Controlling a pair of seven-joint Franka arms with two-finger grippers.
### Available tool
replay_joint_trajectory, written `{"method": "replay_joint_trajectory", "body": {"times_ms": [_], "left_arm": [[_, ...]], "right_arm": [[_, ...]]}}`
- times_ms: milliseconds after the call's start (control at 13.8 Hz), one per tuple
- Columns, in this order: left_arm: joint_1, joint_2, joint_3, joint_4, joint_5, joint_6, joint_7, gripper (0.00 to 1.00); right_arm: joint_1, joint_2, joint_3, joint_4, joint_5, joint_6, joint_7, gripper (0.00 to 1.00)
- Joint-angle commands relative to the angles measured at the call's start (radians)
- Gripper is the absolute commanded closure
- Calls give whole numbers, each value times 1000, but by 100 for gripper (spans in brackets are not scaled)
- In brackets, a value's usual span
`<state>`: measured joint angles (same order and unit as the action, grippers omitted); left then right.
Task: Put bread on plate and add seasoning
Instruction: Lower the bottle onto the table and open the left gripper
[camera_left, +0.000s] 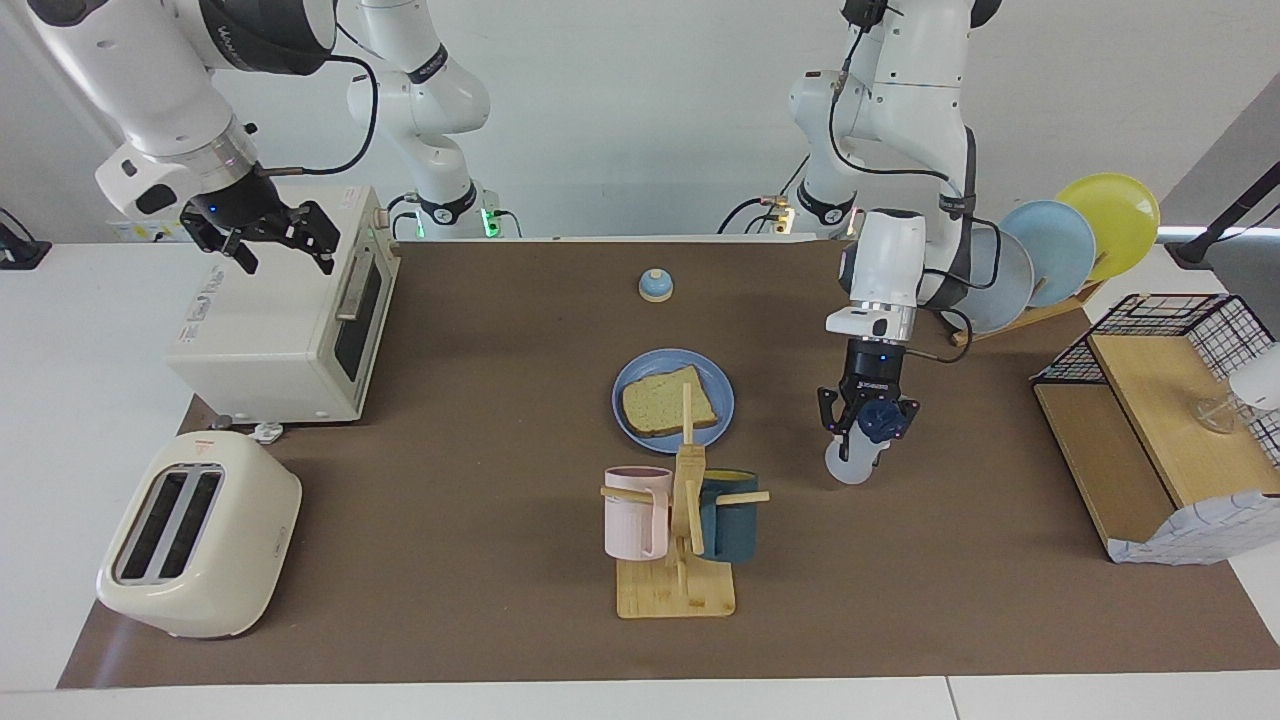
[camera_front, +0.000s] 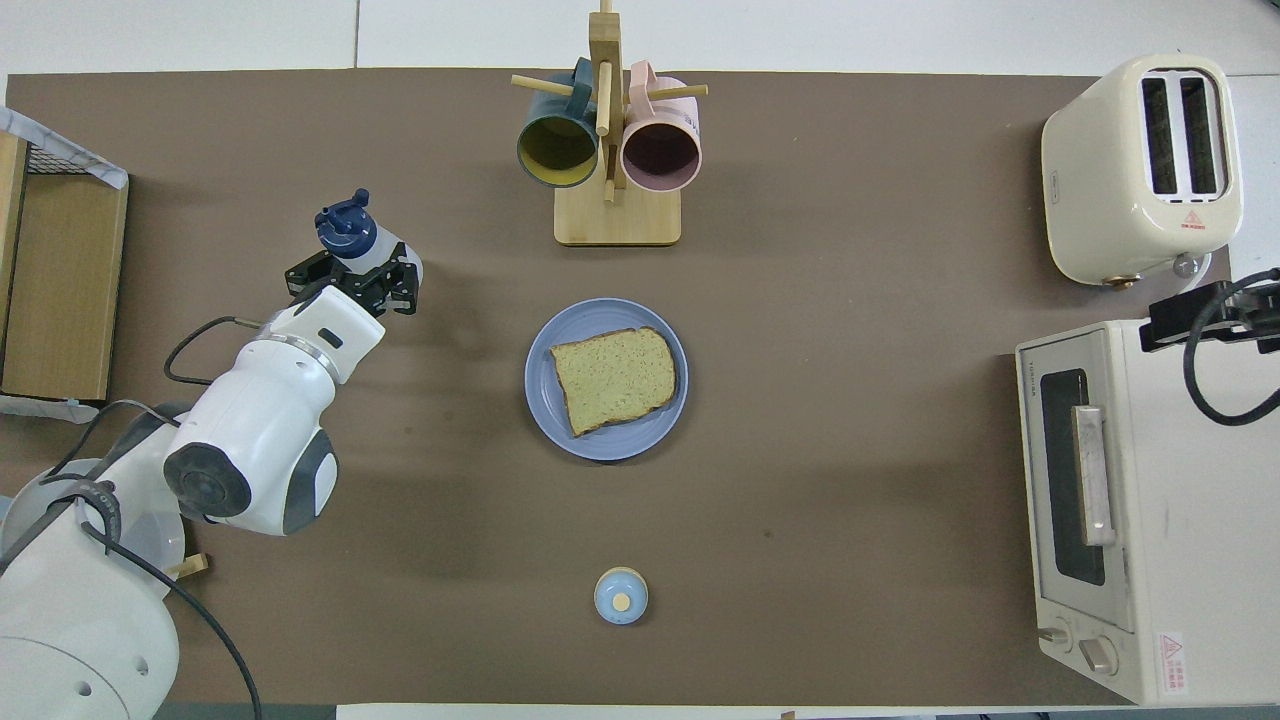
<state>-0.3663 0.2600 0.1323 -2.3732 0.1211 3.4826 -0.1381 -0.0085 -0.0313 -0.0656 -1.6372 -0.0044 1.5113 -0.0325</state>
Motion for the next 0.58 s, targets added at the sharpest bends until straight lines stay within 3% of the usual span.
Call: {"method": "replay_joint_trajectory", "body": {"times_ms": [0, 362, 506], "left_arm": [[9, 41, -3, 28, 18, 23, 5, 100], [13, 68, -3, 28, 48, 24, 5, 95], [15, 68, -3, 28, 51, 24, 5, 82]], "right_arm": [[-7, -12, 6, -20, -5, 13, -4, 0], [-7, -13, 6, -19, -6, 13, -4, 0], [-7, -13, 6, -19, -5, 13, -4, 0]]}}
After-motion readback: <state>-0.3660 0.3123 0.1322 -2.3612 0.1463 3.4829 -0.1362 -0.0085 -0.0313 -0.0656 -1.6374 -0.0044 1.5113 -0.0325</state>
